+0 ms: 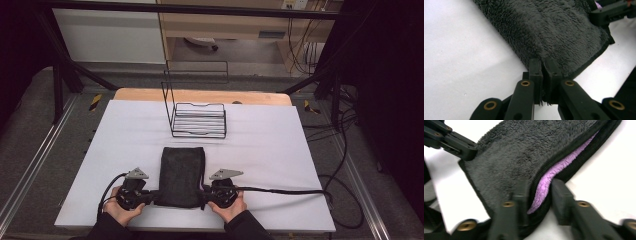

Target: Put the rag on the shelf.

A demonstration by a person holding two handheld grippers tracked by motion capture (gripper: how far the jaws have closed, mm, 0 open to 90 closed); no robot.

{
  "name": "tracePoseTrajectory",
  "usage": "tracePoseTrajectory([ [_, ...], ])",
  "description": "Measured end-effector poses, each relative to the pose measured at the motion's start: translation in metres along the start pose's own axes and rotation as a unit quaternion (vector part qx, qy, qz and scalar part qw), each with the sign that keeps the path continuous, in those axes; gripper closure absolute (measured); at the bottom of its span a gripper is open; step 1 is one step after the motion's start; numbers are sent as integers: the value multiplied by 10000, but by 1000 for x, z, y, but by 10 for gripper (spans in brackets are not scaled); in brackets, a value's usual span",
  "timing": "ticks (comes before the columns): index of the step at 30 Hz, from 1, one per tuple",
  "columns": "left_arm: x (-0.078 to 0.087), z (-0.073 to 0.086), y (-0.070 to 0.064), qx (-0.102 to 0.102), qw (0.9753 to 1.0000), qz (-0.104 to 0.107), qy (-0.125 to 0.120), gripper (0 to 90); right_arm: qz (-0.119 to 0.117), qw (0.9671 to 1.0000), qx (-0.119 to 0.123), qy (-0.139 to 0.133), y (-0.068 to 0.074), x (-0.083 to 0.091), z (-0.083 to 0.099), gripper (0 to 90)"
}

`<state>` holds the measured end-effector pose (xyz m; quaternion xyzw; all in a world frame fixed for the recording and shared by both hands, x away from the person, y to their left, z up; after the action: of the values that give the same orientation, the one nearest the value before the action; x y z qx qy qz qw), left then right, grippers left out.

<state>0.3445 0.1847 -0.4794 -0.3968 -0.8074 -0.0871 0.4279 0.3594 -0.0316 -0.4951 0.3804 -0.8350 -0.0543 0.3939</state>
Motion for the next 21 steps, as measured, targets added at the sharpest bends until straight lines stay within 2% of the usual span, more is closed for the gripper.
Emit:
tracePoseTrajectory([
  [4, 7, 4, -4, -120, 9999, 114, 41, 853, -142, 9999, -29, 87, 6, 5, 0, 774],
  [8, 6, 5, -7, -457, 9989, -107, 30, 835, -111, 9999, 42, 123, 10, 7, 5, 743],
  [11, 6, 5, -5, -492, 9986, -183, -58, 778, -38, 9999, 103, 70, 7, 7, 3, 637],
  [13, 9, 4, -2, -534, 9980, -277, -202, 699, 41, 9998, 209, -44, 3, 10, -1, 546],
  [17, 15, -4, 4, -610, 9959, -471, -481, 541, 114, 9984, 306, -462, -8, 21, -15, 362],
  [19, 17, -8, 8, -585, 9953, -472, -607, 457, 113, 9977, 327, -582, -14, 27, -22, 277],
  [21, 17, -12, 12, -528, 9956, -480, -615, 376, 72, 9974, 335, -631, -19, 32, -27, 225],
])
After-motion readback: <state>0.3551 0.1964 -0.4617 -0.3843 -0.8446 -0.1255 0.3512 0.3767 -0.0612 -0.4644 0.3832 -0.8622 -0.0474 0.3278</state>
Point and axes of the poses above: each handheld gripper's, and its own axes: x roughly backward along the jaws, z roughly out of its underside, y roughly to its left, the point moved 6 cm from there along -x, roughly forward along the jaws, and after that the axes turned 7 degrees about -x, right-handed, at the moved point
